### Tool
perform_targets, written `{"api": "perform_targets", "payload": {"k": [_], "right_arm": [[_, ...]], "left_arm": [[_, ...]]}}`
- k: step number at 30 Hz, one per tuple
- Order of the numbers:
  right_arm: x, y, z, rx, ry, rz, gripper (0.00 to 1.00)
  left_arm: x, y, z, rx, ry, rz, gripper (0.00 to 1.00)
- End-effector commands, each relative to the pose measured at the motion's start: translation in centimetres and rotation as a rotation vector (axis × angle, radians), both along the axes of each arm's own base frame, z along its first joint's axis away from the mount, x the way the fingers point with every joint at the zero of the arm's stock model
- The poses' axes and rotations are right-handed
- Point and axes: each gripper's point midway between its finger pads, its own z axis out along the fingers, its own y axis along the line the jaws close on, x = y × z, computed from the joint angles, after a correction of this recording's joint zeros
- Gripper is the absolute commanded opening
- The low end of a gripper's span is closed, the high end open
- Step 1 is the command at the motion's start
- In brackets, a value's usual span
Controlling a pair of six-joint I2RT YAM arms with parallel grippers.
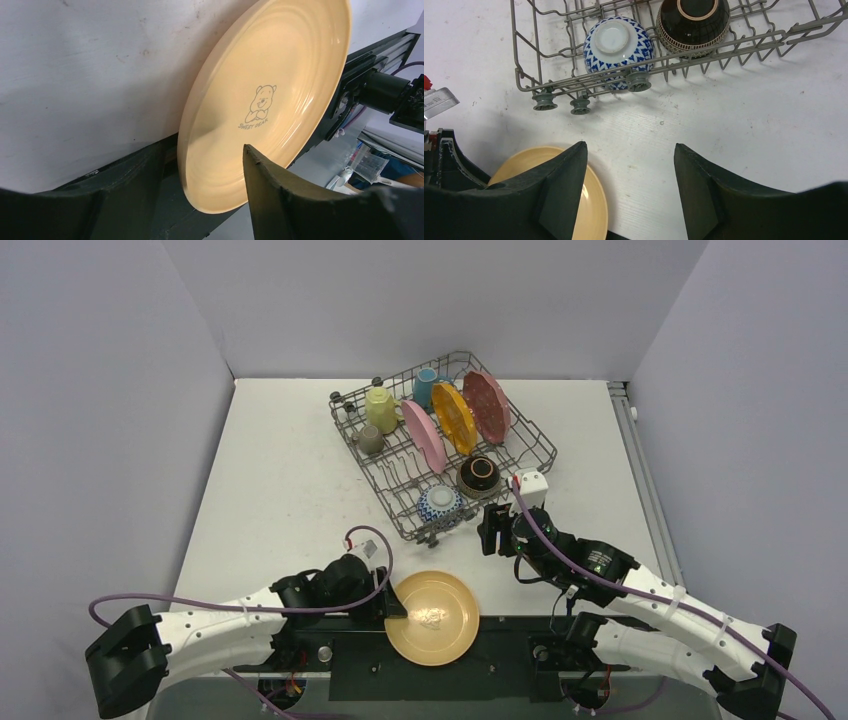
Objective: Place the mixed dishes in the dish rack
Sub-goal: Pick up the plate from the corner of the board.
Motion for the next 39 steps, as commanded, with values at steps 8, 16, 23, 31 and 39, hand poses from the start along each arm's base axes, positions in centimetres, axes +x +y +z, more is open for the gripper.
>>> {"api": "perform_targets", "payload": {"k": [8, 16, 23, 31, 39], "right_arm": [[0.0, 0.4, -0.3, 0.025, 0.009, -0.006, 0.59], [0.0, 0.7, -0.6, 0.029, 0.021, -0.002, 0.57], [-0.2, 0.4, -0.3, 0.033, 0.022, -0.007, 0.55], [-1.0, 0.5, -0.5, 0.086, 0.043, 0.003, 0.56], [-2.2, 0.5, -0.8, 0.160, 0.086, 0.035, 0.58]], "left_arm": [[0.2, -1.1, 0.5, -0.074, -0.026, -0.008, 0.43], [-0.1, -0.9, 0.0, -0.084, -0.018, -0.009, 0.25], [-0.2, -0.8, 0.1, -0.092, -0.025, -0.013, 0.01], [0.0, -0.9, 1.3, -0.123, -0.059, -0.019, 0.00], [0.6, -0.9, 3.8, -0.172, -0.124, -0.008, 0.00]]}}
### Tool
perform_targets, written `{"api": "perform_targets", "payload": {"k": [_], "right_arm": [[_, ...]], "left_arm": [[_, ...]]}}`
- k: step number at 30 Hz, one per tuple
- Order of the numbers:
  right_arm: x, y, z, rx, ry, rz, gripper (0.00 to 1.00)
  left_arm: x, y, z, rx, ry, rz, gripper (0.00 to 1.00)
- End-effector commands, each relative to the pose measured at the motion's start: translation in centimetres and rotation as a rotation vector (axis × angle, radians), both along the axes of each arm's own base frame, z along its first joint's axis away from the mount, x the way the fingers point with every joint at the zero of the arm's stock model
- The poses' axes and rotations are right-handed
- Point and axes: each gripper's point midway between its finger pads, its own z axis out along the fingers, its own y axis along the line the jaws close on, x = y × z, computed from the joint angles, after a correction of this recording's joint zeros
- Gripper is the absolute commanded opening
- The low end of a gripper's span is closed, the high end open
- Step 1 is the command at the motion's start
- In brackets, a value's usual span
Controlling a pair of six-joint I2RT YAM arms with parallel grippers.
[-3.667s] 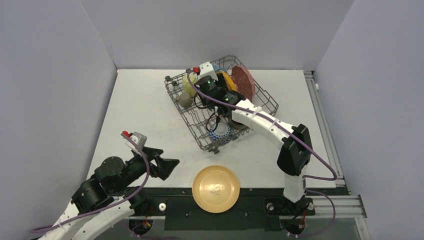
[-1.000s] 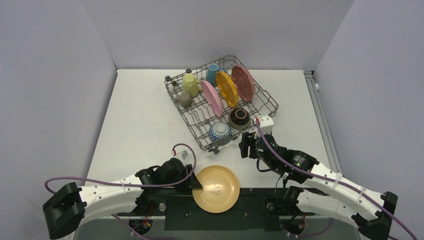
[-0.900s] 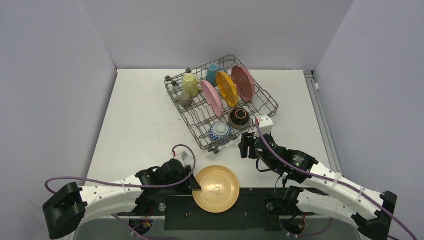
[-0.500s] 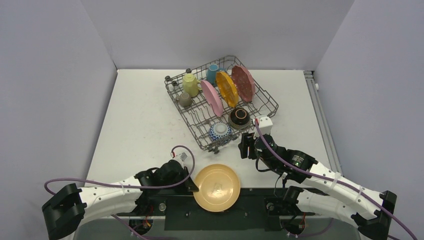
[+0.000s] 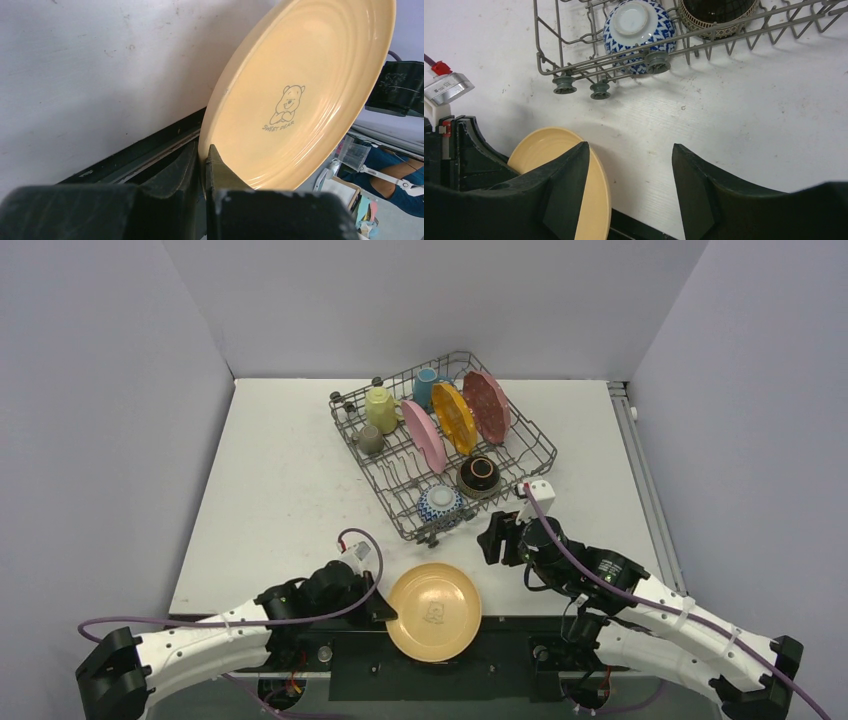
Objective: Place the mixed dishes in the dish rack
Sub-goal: Pick up the plate from the corner of the board.
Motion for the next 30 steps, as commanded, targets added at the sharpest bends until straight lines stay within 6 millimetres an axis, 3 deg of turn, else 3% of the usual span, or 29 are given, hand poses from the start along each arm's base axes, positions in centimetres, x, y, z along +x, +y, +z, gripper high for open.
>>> {"api": "perform_targets", "payload": {"k": [1, 14, 23, 30], "right_arm": [[-0.8, 0.4, 0.0, 0.081, 0.038, 0.021, 0.59], [-4.3, 2.1, -1.8, 0.263, 0.203, 0.164, 0.68], [-6.2, 3.6, -3.4, 0.321, 0.299, 0.245, 0.68], [-7.0, 4.6, -3.4, 0.321, 0.323, 0.291, 0.64]], "left_arm": [[1.1, -1.1, 3.4, -0.078, -0.084, 0.003, 0.00], [2.6, -1.1, 7.4, -0.154, -0.187, 0.057, 0.00], [3.1, -1.3, 9.5, -0.180, -0.236, 0.066, 0.00], [3.7, -1.3, 10.0, -0.163, -0.258, 0.075, 0.00]]}}
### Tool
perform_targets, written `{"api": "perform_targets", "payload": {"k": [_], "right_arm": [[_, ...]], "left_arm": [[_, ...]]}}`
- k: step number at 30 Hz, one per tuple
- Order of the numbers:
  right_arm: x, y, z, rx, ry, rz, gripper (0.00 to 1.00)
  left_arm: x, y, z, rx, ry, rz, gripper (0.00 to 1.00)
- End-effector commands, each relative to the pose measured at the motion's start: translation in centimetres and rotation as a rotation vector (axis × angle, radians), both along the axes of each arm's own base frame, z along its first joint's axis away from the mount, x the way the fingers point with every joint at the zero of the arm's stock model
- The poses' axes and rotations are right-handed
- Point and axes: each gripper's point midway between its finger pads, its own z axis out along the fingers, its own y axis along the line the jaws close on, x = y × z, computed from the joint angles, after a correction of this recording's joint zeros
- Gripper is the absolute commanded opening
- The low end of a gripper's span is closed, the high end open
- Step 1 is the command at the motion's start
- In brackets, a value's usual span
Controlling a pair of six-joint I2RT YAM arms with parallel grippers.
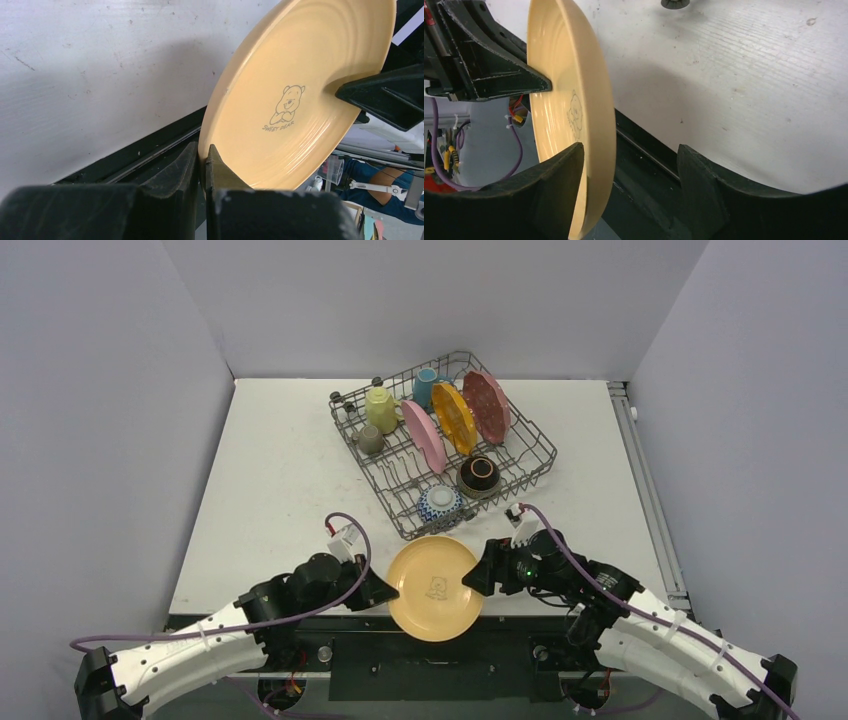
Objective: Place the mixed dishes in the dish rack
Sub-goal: Pick up the plate from the corner of the board.
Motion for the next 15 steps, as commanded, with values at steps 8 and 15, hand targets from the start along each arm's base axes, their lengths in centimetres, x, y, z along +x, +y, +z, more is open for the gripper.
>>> {"api": "perform_targets", "payload": {"k": [8, 15], "right_arm": [[-0.37, 1.92, 1.56, 0.031, -0.026, 0.044, 0.48], [-0.05, 2.15, 2.03, 0.052, -0.033, 0.025, 0.39]], "left_arm": [[1.34, -0.63, 3.70, -0.024, -0.094, 0.013, 0.00], [1.19, -0.59, 3.91, -0.037, -0.099, 0.007, 0.00]]}}
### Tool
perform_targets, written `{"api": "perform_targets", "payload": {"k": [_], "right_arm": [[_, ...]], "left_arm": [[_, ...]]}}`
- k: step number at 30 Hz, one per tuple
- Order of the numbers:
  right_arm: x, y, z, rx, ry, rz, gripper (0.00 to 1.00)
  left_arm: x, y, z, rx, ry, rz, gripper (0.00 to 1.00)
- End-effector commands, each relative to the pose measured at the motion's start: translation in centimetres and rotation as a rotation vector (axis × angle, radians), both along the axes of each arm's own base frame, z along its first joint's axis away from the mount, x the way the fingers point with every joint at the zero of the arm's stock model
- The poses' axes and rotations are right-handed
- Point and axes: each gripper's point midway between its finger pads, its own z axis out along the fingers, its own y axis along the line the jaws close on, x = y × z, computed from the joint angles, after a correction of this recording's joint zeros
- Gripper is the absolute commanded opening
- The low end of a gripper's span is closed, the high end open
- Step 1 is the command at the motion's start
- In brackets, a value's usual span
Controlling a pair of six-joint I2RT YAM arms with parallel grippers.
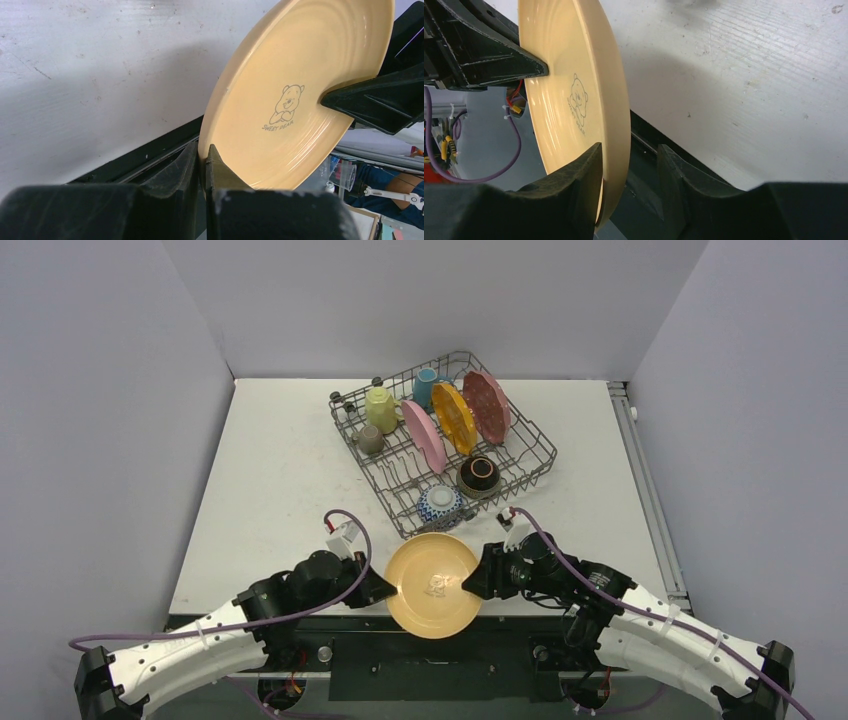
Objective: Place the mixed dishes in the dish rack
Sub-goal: Pick up the plate from the corner of the board, then insert the plate into the dish rack.
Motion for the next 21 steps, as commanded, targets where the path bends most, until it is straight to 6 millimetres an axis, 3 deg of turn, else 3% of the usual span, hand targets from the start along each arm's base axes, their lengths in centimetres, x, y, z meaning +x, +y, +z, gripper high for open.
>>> {"api": "perform_targets", "payload": {"k": [1, 5, 11, 15, 18, 21], "right_arm": [[1.2, 1.1, 2.8, 0.073, -0.058, -0.030, 0.38], [1.4, 1.3, 3.2, 0.091, -0.065, -0.039, 0.29], [1.5, 1.6, 3.2, 0.100, -0.060, -0.042, 0.02], [1.5, 1.6, 3.2, 0.094, -0.059, -0.041, 0.00], [1.7, 1.5, 3.4, 0.085, -0.070, -0.049, 0.00], [1.9, 1.2, 3.8, 0.073, -0.087, -0.054, 0.00]], "left_arm": [[0.5, -1.0, 3.5, -0.083, -0.062, -0.009, 0.00], [0.4, -1.1, 3.5, -0.083, -0.061, -0.016, 0.00], [0.2, -1.2, 3.2, -0.078, -0.051, -0.030, 0.00], [0.2, -1.2, 2.9, -0.071, -0.046, -0.031, 0.01], [0.2, -1.1, 2.8, -0.063, -0.042, -0.030, 0.12], [0.1, -1.0, 2.7, -0.052, -0.039, -0.033, 0.30]]}}
